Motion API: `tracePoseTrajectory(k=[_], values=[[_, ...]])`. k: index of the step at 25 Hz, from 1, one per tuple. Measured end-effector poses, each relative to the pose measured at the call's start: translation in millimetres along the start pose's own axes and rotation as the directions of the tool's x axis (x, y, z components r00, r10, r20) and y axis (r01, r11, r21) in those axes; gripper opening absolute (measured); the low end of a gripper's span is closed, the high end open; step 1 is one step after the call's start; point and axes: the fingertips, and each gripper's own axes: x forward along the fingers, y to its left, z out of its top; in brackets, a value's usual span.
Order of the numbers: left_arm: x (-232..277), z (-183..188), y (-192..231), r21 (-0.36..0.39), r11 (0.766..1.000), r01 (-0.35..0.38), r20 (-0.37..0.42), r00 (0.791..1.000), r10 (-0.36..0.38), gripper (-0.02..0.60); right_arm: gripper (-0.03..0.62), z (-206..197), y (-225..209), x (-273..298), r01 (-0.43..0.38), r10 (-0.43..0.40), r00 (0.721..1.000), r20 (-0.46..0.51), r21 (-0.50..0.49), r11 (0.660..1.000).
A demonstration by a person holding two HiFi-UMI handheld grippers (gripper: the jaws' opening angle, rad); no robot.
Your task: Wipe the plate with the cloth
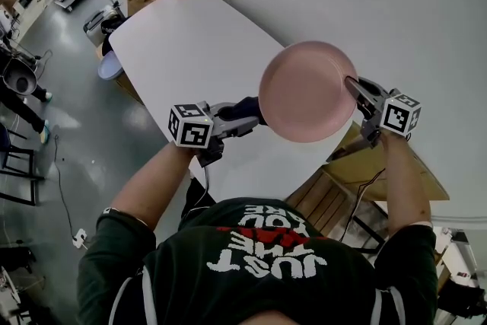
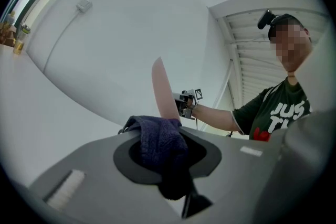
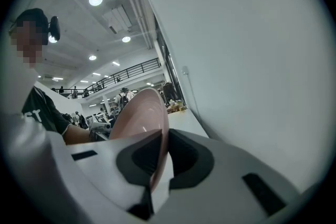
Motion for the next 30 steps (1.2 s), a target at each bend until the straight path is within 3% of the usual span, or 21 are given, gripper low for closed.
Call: tracePoseTrajectory(k=[13,30], values=[[-13.7,27.6,26.9,-0.029,1.0,0.0,0.024,1.0,0.001,0.084,0.017,-8.0,15.2,13.1,-0.024,0.01,0.995,-0.097,-0.136,0.99],[4.9,65.3,31.7,0.059,0.998,0.019,-0.05,0.999,-0.016,0.084,0.017,-38.3,37.0,32.6,-0.05,-0.015,0.973,-0.23,-0.271,0.961]])
